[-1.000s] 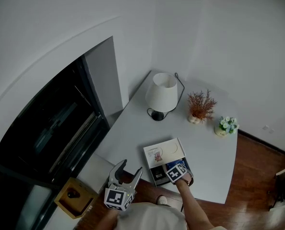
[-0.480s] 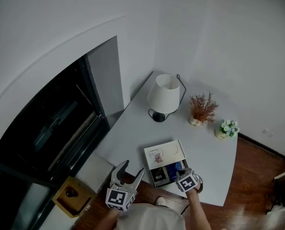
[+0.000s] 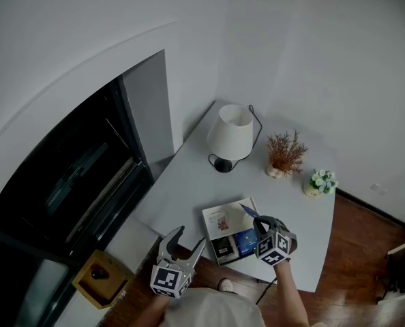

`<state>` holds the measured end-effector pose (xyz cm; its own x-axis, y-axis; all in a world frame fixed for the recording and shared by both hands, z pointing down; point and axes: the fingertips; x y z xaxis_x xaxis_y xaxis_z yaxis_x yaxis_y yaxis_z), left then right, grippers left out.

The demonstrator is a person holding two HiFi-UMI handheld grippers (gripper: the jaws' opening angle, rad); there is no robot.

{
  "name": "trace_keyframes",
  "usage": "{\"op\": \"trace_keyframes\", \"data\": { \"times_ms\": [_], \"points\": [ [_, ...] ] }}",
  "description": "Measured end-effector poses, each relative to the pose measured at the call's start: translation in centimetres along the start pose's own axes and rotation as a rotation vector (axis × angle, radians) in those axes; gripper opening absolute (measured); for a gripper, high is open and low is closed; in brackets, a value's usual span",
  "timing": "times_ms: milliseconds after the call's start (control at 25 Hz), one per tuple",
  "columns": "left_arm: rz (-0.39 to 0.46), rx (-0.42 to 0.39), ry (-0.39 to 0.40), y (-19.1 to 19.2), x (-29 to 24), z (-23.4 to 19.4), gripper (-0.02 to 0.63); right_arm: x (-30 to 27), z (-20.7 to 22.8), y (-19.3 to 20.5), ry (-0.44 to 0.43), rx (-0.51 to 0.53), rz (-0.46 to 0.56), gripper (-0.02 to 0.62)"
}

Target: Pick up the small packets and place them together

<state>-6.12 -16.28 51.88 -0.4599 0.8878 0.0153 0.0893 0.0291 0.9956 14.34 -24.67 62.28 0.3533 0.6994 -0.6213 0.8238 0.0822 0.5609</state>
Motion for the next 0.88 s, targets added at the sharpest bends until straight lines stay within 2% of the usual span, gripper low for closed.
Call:
{"op": "trace_keyframes", "data": {
  "times_ms": [80, 240, 480, 560, 720, 880],
  "points": [
    [0.003, -0.005, 0.009, 0.0, -0.1, 0.3, 0.271, -2.1, -0.5, -0.3, -0.029, 0.072, 0.032, 0.005],
    [-0.001, -0.002, 0.005, -0.1, 0.1, 0.6, 0.27, -5.1, -3.5, 1.4, -0.118, 0.193, 0.003, 0.006],
    [-0.001, 0.0, -0.016, 0.0, 0.5, 0.2, 0.268, -6.5, -7.8, 4.6, -0.232, 0.223, -0.041, 0.008],
    [-0.003, -0.002, -0.017, 0.2, 0.5, 0.2, 0.268, -7.1, -8.3, 6.1, -0.229, 0.239, -0.085, 0.038],
    [-0.007, -0.006, -0.011, 0.1, 0.4, 0.3, 0.268, -7.9, -8.2, 7.9, -0.18, 0.236, -0.138, 0.046],
    [-0.008, -0.009, -0.002, 0.1, 0.3, 0.6, 0.268, -7.8, -7.2, 8.0, -0.125, 0.11, -0.12, 0.067]
  ]
}}
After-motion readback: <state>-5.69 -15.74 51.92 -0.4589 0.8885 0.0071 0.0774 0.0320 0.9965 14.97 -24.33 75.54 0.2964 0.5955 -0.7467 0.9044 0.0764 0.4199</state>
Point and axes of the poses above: the fingertips, and each gripper's own axes: x backward along the fingers, z to its right, y out of its underside, and after that the axes turned 2 degrees about z, right-handed
